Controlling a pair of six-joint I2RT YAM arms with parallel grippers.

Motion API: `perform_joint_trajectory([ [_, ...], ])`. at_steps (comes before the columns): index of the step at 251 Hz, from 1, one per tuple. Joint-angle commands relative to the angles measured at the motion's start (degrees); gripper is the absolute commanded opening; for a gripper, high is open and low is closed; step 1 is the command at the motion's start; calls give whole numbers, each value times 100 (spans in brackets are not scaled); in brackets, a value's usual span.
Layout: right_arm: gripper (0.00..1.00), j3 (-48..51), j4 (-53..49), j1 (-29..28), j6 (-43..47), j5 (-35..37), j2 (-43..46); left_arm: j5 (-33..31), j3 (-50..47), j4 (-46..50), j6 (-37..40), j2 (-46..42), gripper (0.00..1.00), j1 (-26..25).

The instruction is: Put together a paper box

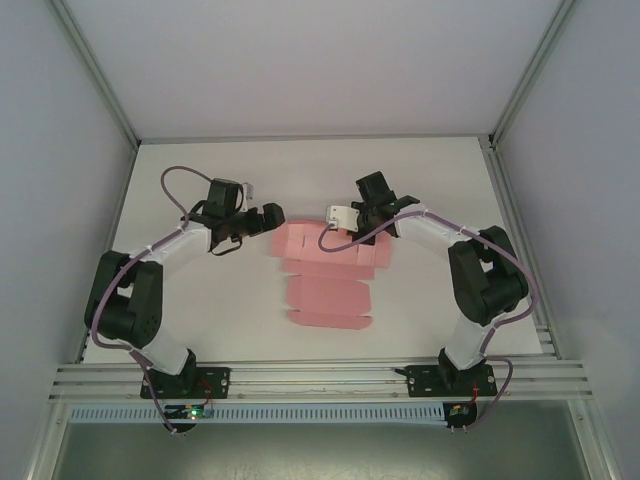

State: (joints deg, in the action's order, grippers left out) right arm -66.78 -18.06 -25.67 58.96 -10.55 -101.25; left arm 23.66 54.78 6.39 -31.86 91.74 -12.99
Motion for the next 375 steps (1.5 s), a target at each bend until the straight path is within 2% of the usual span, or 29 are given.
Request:
perform_joint_trajectory([
  [1,0,121,212,-83,79,-135,247,321,72,-351,281,158,100,9],
  [34,0,149,106,-180,80,-60,306,872,22,-604,610,354,100,-81],
  [95,0,201,182,-349,-87,-11,361,1049,-9,-823,885,545,100,-380],
  [133,0,392,436,-545,-182,33,498,574,74,-783,892,645,100,-653],
  [186,0,1045,1479,-1150,-204,1200,732,-166,234,-784,514,762,100,-875],
  [210,0,1383,2105,-1265,-344,1712,926,-263,183,-661,478,689,100,-880],
  [237,0,1585,2468,-1191,-678,2095,1260,-319,-120,-596,445,334,100,-880],
  [273,0,2195,3298,-1062,-672,2596,1858,-372,-704,-486,374,-612,100,-837],
  [297,0,2736,3841,-987,-514,2445,2302,-400,-1074,-426,275,-1357,100,-787],
  [313,0,2944,3830,-932,-511,2146,2548,-411,-1338,-411,191,-1817,100,-749],
  [331,0,3037,3605,-853,-638,1880,2736,-719,-1578,-251,74,-2336,100,-711],
  [349,0,3098,3517,-795,-747,1808,2827,-1294,-1725,89,-5,-2780,100,-661],
  [375,0,3174,3572,-701,-890,1749,2904,-1924,-1796,524,58,-2933,100,-535],
])
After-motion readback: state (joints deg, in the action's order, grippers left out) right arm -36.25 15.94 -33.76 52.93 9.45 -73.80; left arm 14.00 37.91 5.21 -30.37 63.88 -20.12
